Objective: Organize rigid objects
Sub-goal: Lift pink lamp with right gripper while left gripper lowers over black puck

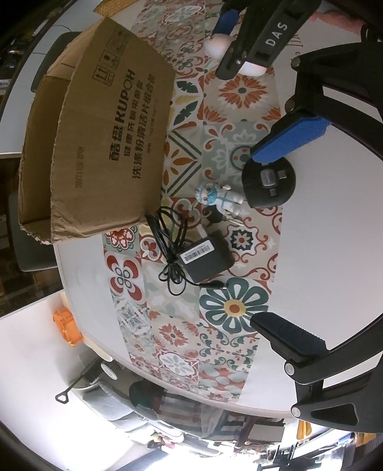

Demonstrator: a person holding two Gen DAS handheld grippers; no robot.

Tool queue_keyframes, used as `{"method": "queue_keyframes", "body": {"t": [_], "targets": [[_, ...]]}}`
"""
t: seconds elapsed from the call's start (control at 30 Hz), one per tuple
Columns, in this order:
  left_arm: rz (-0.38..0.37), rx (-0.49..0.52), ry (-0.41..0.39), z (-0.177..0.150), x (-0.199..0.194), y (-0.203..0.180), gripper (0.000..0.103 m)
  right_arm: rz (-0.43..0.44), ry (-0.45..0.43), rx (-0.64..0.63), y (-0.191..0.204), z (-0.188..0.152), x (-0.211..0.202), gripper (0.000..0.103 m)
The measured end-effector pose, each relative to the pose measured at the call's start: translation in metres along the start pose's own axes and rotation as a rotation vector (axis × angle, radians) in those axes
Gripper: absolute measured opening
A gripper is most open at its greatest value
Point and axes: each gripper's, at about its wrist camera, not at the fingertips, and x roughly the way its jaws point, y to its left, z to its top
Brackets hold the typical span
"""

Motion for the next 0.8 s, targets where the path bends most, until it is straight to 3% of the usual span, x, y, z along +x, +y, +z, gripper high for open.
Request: {"method": "queue_keyframes", "body": {"t": [0.13, 0.17, 0.2, 0.53, 0.8], "targets": [[-0.037, -0.013, 0.026, -0.008, 0.003, 0.003, 0.103, 0.005, -0.006, -0.007, -0.002, -0.006, -0.012, 0.061], [-0.049, -0.018, 0.03, -0.01, 0.005, 0.004, 0.103, 0.006, -0.006, -0.01, -0.004, -0.007, -0.015, 0.047], [-0.055, -0.021, 0.034, -0.012, 0.006, 0.005, 0.103, 0.007, -0.005, -0.015, -0.005, -0.007, -0.016, 0.042], [-0.076, -0.029, 0.063, -0.017, 0.011, 0.0, 0.103, 0.036, 0.012, 0.006, -0.006, -0.008, -0.007, 0.044], [-0.086, -0.017, 0.071, -0.019, 0.013, -0.008, 0.103, 0.07, 0.046, 0.074, -0.022, -0.015, 0.007, 0.058]]}}
